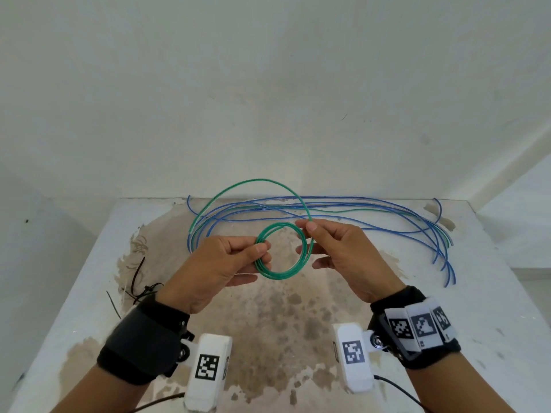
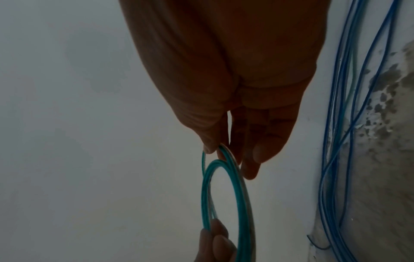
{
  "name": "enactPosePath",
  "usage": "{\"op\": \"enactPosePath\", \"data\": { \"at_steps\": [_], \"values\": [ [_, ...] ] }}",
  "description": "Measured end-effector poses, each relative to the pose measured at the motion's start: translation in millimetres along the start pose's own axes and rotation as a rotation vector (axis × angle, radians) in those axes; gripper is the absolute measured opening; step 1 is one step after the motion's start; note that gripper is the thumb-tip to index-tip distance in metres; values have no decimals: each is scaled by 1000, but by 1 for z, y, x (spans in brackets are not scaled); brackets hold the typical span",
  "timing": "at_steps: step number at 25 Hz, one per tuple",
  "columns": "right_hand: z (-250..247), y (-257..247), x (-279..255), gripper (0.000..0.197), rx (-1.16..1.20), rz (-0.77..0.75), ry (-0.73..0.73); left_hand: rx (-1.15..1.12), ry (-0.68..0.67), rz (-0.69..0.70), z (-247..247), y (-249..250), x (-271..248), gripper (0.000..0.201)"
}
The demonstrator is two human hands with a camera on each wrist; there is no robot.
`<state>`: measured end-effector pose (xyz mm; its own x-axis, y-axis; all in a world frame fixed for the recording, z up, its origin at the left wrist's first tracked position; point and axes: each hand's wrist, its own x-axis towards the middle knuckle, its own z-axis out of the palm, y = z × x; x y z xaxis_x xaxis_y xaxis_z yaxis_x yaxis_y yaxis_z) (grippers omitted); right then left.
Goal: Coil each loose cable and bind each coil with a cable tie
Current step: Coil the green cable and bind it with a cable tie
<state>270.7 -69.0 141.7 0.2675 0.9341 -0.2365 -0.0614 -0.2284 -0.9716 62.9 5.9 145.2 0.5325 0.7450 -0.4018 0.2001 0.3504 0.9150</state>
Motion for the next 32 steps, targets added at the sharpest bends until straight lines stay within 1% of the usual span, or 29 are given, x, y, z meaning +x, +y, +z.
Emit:
{"op": "enactPosePath", "data": {
  "at_steps": [3,7,12,14,16,18,22,24,26,30,32],
  "values": [
    [0,0,-2,22,-37,30,-69,90,-42,-34,1,4,-1,14],
    [-2,-1,-6,22,-75,67,-177,179,-86,-52,-4,8,0,15],
    [-5,3,-7,18,-147,86,-229,252,-155,-67,-8,9,0,18],
    [-5,5,-7,17,-154,89,-231,202,-140,-64,-7,8,1,18],
    [-5,6,-7,16,-166,84,-233,79,-82,-50,-4,7,2,17],
    [-6,7,-6,16,-177,70,-233,17,-27,-25,1,4,3,16],
    [-6,8,-7,25,-241,32,-299,60,-14,-25,7,0,3,15],
    [-4,8,-10,24,-268,38,-321,74,-27,-38,6,1,3,15],
    [0,7,-12,24,-272,33,-283,82,-44,-47,5,1,3,14],
    [4,13,-13,21,-289,-33,-165,102,-59,-48,9,-1,0,17],
    [3,14,-12,20,-299,-45,-132,211,-48,-46,11,2,-4,21]
  ]
}}
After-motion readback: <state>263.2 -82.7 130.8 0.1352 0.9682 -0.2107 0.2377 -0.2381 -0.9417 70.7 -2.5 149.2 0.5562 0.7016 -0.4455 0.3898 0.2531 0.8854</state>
